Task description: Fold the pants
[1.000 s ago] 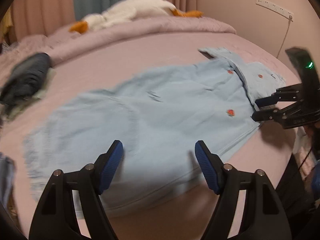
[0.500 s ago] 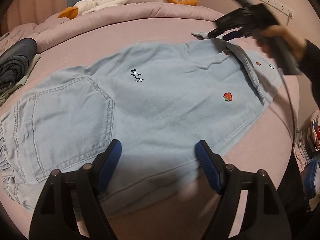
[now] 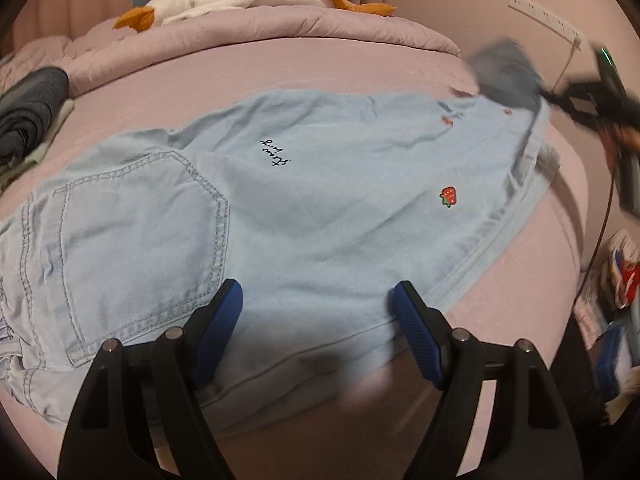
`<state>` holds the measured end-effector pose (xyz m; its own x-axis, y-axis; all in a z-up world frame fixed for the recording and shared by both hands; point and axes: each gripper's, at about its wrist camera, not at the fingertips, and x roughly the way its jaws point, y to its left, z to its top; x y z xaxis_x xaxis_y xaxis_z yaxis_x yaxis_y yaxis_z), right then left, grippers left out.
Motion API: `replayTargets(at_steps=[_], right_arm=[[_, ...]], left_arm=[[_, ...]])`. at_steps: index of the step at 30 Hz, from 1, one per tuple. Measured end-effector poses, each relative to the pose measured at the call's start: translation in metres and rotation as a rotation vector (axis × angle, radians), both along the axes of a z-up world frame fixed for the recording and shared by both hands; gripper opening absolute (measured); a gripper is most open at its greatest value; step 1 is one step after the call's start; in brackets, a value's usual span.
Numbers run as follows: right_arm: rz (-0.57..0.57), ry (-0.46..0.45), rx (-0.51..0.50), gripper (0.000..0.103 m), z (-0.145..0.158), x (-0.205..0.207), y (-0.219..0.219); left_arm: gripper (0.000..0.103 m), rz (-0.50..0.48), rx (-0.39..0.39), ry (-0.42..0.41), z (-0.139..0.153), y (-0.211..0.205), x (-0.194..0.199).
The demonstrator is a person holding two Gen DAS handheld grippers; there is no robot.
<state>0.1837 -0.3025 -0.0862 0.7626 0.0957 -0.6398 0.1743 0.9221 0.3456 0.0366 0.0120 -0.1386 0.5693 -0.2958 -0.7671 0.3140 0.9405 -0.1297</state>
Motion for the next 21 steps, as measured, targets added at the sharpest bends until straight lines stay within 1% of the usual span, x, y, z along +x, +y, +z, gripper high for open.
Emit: replayTargets(at_steps=[2,3,5,6,7,8,9,10,11,12,14,19,20,21], right_arm=[[-0.051,-0.037,0.100,0.004,-0.006,-0.030,-0.035],[-0.077,-0.025,0.146,0.004,-0.017,-0.046,-0.051],[-0.109,0.019,0.191,0.004,-0.040,-0.061,-0.070],[-0.121,0.058,0.213,0.004,-0.060,-0.064,-0.080],[-0.129,0.079,0.241,0.005,-0.074,-0.064,-0.087],[-0.144,0.105,0.289,0.006,-0.089,-0.065,-0.094],[-0.153,0.114,0.339,0.006,-0.098,-0.069,-0.096],[-0.158,0.090,0.390,0.008,-0.100,-0.081,-0.093],[-0.161,0.054,0.437,0.013,-0.102,-0.086,-0.098],[-0.163,0.034,0.456,0.022,-0.098,-0.096,-0.097],[-0.186,0.002,0.461,0.030,-0.094,-0.101,-0.105],[-0.246,-0.002,0.499,0.030,-0.095,-0.109,-0.120],[-0.250,-0.002,0.511,0.030,-0.096,-0.104,-0.115],[-0.254,-0.003,0.524,0.030,-0.098,-0.104,-0.117]], left_arm=[[0.076,0.012,-0.029,0.028,0.003,0.005,0.004],[0.076,0.028,-0.049,0.044,0.006,0.009,0.006],[0.075,0.059,-0.087,0.060,0.012,0.019,0.007],[0.075,0.069,-0.102,0.063,0.015,0.023,0.007],[0.075,0.091,-0.103,0.056,0.020,0.028,0.005],[0.075,0.102,-0.098,0.051,0.022,0.031,0.004],[0.075,0.117,-0.092,0.042,0.027,0.036,0.001],[0.075,0.130,-0.096,0.033,0.032,0.043,-0.002],[0.076,0.138,-0.102,0.026,0.035,0.048,-0.004],[0.076,0.149,-0.107,0.018,0.038,0.053,-0.006],[0.076,0.190,-0.111,0.003,0.042,0.066,-0.007],[0.076,0.390,-0.102,0.022,0.036,0.111,-0.005],[0.076,0.410,-0.110,0.024,0.036,0.117,-0.006],[0.075,0.437,-0.138,0.024,0.038,0.128,-0.011]])
